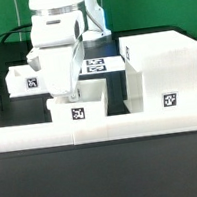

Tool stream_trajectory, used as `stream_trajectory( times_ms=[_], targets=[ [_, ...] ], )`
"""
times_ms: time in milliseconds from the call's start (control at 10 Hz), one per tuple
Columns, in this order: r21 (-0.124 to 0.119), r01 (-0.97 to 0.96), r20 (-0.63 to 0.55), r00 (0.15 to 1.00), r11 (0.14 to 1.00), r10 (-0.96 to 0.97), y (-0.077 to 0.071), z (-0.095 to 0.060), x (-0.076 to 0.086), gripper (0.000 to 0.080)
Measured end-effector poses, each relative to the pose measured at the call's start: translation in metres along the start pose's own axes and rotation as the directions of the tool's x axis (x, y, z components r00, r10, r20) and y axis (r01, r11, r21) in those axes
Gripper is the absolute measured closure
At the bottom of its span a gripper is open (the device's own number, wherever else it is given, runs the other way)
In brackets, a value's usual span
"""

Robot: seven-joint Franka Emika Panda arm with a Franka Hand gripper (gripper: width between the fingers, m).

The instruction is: Assemble drawer

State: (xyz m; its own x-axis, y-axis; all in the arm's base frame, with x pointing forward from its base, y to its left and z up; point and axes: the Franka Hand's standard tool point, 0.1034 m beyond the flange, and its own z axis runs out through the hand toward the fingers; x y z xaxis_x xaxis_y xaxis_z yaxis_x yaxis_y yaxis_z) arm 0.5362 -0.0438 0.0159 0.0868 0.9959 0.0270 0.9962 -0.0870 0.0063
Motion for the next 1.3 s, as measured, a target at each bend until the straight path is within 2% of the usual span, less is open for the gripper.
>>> stream_trajectory(
  times_ms=[300, 500, 700, 1000, 1200, 1300],
  targets=[
    [0.001, -0.003, 0.000, 1.000, 1.000, 0.003, -0.001, 0.001, 0.000, 0.0757],
    [0.005, 0.036, 0.003, 0.999, 0.999, -0.036, -0.003, 0.006, 0.012, 0.0757],
    [0.006, 0.033, 0.003, 0.999, 0.999, -0.033, -0.003, 0.007, 0.010, 0.0757],
    [0.010, 0.100, 0.009, 0.995, 0.995, -0.100, -0.001, 0.006, 0.028, 0.0757],
    [-0.010, 0.106, 0.008, 0.994, 0.994, -0.106, 0.003, 0.004, 0.032, 0.0757],
    [-0.009, 0.103, 0.008, 0.995, 0.995, -0.103, 0.002, 0.005, 0.030, 0.0757]
  ],
)
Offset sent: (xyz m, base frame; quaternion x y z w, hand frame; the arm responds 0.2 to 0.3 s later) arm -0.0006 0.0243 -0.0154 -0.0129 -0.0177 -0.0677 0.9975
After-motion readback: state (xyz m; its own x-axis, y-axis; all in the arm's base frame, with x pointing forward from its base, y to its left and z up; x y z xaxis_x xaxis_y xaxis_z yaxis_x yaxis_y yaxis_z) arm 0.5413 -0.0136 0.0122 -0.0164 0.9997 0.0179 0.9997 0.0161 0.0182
